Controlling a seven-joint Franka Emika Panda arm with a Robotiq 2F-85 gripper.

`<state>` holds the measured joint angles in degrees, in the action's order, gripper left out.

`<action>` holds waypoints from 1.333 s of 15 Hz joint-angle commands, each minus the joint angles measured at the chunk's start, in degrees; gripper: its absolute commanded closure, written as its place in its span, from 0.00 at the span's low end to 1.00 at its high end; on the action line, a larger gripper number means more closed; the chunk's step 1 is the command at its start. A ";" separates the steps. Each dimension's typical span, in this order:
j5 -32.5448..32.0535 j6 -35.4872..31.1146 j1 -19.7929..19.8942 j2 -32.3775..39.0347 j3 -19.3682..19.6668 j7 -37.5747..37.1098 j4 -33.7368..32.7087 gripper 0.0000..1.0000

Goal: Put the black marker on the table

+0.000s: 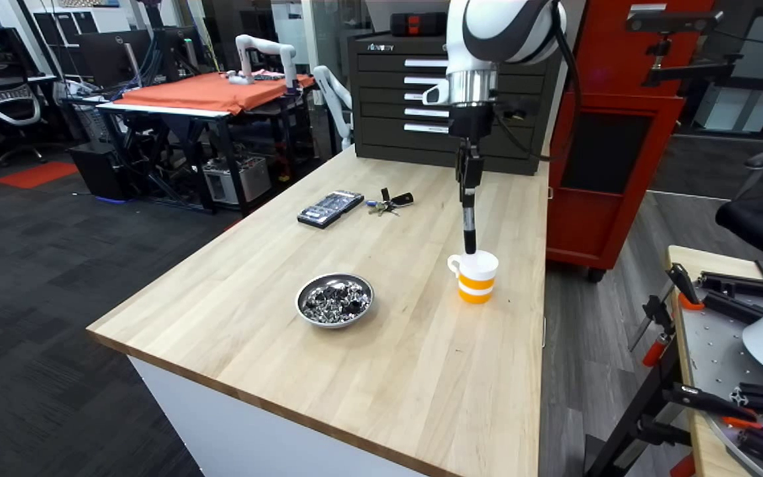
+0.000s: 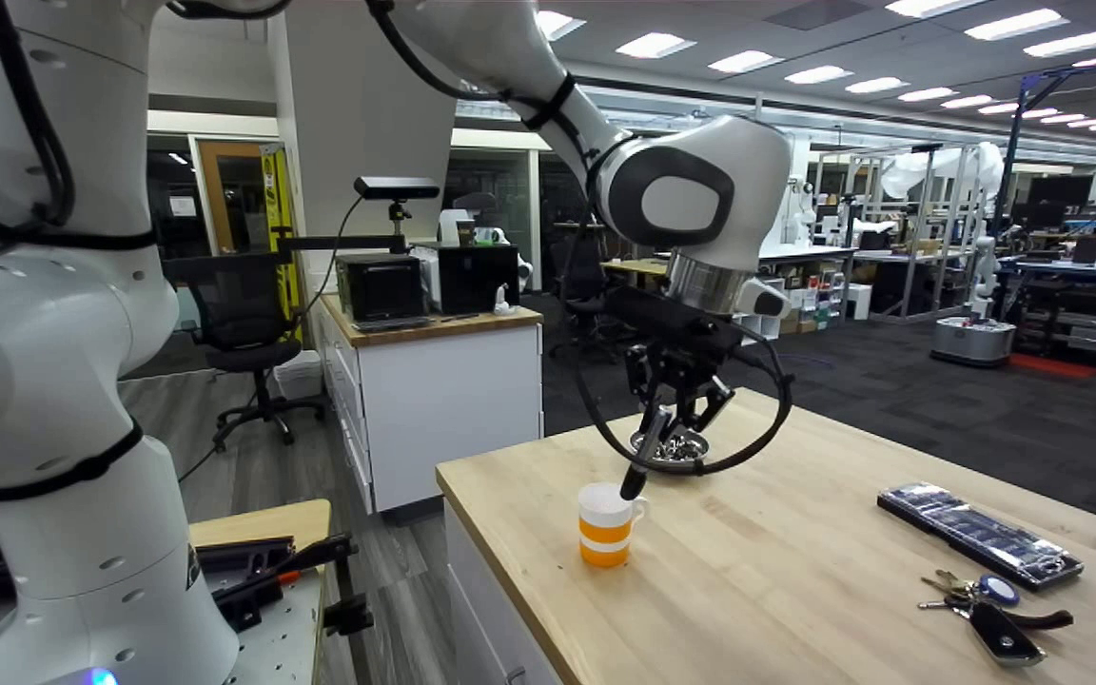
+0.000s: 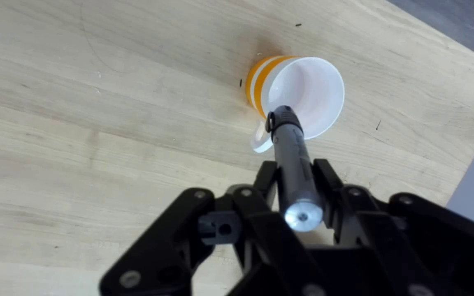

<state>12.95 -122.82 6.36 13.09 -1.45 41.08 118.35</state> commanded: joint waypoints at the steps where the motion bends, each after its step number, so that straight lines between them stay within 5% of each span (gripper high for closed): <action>1: -3.44 5.97 -0.40 -2.62 1.05 -4.04 -3.92 0.93; 10: -11.42 15.76 0.79 2.56 4.45 -4.79 -11.74 0.93; 20: -22.64 17.92 1.39 14.94 5.43 -3.63 -19.85 0.93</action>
<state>-6.28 -108.80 7.19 24.10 3.97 37.70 103.48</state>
